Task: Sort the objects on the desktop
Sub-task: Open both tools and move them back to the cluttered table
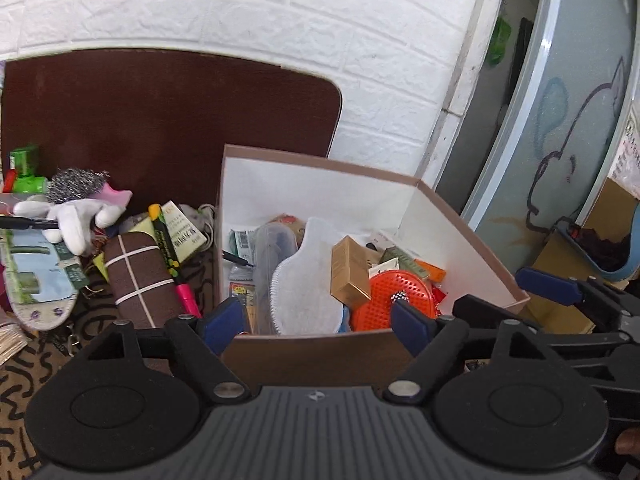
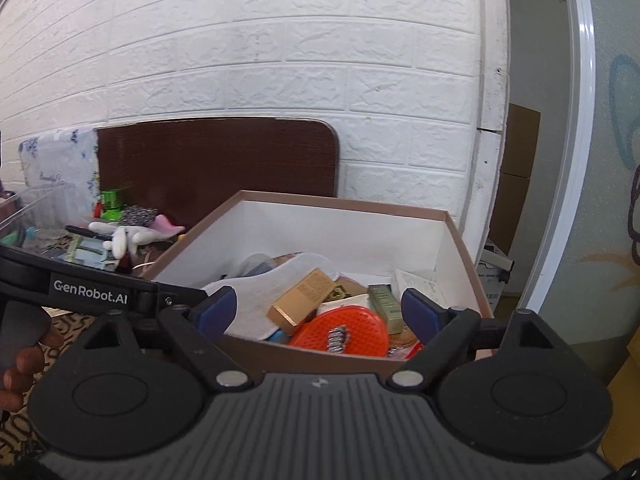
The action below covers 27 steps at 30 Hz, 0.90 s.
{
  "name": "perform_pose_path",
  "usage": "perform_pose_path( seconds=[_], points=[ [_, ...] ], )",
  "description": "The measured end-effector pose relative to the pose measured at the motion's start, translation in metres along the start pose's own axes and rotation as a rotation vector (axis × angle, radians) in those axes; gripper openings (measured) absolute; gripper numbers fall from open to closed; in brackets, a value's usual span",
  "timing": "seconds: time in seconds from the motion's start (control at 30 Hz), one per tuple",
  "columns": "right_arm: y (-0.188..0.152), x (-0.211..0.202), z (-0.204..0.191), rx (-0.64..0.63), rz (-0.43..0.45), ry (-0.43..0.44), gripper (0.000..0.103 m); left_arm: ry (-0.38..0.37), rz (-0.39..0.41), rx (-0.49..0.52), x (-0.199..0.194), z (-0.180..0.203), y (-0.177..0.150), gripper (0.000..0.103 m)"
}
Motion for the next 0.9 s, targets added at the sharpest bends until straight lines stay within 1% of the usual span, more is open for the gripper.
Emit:
perform_pose_path(
  seconds=[0.03, 0.1, 0.23, 0.37, 0.5, 0.63, 0.7, 0.8, 0.9],
  points=[
    [-0.001, -0.005, -0.004, 0.005, 0.005, 0.014, 0.088, 0.006, 0.011, -0.005, -0.008, -0.002, -0.002, 0.090],
    [-0.003, -0.013, -0.012, 0.006, 0.002, 0.032, 0.089, 0.052, 0.007, -0.041, -0.023, -0.011, -0.010, 0.093],
    [-0.014, -0.024, -0.037, -0.022, -0.014, 0.071, 0.090, 0.050, 0.027, -0.106, -0.051, -0.037, -0.035, 0.093],
    [-0.033, -0.024, -0.070, -0.027, -0.065, 0.153, 0.090, 0.110, -0.007, -0.181, -0.065, -0.072, -0.061, 0.093],
    [-0.056, -0.021, -0.114, -0.056, -0.130, 0.246, 0.090, 0.183, -0.021, -0.248, -0.076, -0.110, -0.081, 0.093],
    [-0.071, -0.012, -0.154, -0.058, -0.189, 0.337, 0.090, 0.235, -0.010, -0.287, -0.086, -0.144, -0.088, 0.093],
    [-0.073, -0.005, -0.170, -0.076, -0.208, 0.370, 0.090, 0.265, -0.005, -0.313, -0.088, -0.161, -0.087, 0.093],
    [-0.074, 0.005, -0.191, -0.123, -0.229, 0.385, 0.090, 0.290, 0.009, -0.357, -0.088, -0.188, -0.086, 0.093],
    [-0.072, 0.016, -0.204, -0.149, -0.237, 0.399, 0.090, 0.316, 0.022, -0.393, -0.083, -0.215, -0.081, 0.093]
  ],
)
Point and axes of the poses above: each gripper's, at about its wrist camera, not at the fingertips, and x roughly the way its jaws point, z to its right, y to its top, the point moved 5 cm from there along x, roughly the way its jaws point, and after that the axes turned 4 degrees about -x, right-handed, at the moved point
